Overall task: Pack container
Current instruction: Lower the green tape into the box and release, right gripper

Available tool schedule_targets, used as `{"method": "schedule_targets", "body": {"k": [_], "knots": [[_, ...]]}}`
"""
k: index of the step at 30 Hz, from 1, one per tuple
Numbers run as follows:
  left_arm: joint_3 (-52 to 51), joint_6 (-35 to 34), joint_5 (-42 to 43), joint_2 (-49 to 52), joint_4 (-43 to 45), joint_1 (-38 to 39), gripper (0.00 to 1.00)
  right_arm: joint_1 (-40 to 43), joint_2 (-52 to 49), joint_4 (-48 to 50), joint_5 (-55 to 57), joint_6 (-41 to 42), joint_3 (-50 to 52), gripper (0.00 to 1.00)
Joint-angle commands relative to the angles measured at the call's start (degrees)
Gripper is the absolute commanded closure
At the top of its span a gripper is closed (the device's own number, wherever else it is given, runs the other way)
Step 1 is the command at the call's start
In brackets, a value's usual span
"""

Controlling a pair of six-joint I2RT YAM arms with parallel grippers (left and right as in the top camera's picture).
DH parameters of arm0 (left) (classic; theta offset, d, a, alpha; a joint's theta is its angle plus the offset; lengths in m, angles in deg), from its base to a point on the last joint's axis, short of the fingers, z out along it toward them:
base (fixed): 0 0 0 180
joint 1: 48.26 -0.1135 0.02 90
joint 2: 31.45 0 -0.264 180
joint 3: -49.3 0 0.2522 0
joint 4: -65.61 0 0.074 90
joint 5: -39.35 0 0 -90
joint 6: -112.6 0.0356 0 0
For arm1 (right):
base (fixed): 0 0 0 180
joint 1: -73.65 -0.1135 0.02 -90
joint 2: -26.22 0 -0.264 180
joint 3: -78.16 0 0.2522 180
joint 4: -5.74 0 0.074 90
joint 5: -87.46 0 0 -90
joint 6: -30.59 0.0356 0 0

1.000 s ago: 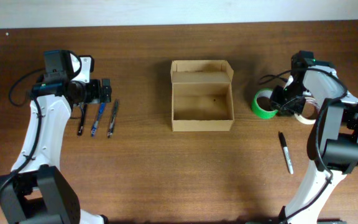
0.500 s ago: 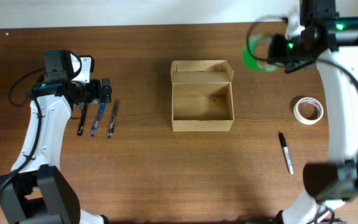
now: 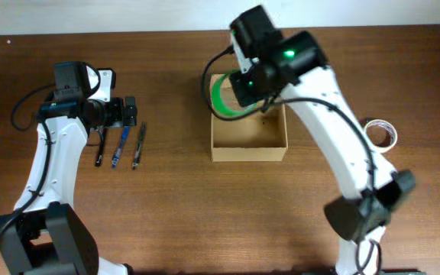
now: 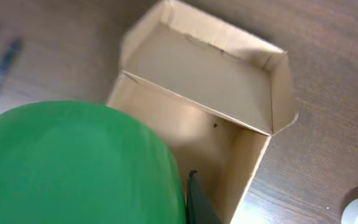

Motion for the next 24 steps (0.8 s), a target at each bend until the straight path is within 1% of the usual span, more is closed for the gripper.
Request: {"method": "schedule_targets", "body": {"k": [1,4,7,13,24], "knots": [[1.1,1.1,0.2,0.4,0.2,-0.2,0.01,0.3,-4.7,-0.5,3.4,-0.2,0.2,0.96],[1.1,1.1,0.2,0.4,0.2,-0.2,0.01,0.3,-10.9,-0.7,3.3,-0.3,0.2,0.96],[1.1,1.1,0.2,0.4,0.2,-0.2,0.01,0.3,-14.5,-0.8,3.2,-0.3,0.4,0.96],[1.1,1.1,0.2,0.4,0.2,-0.2,0.01,1.4,-18.3,-0.3,2.8,-0.3,1.8,0.96],[1.1,1.0,0.2,0.4,0.2,-0.2,0.01,2.4,-22.0,2.5,0.8,-0.2,1.9,0.96]]}}
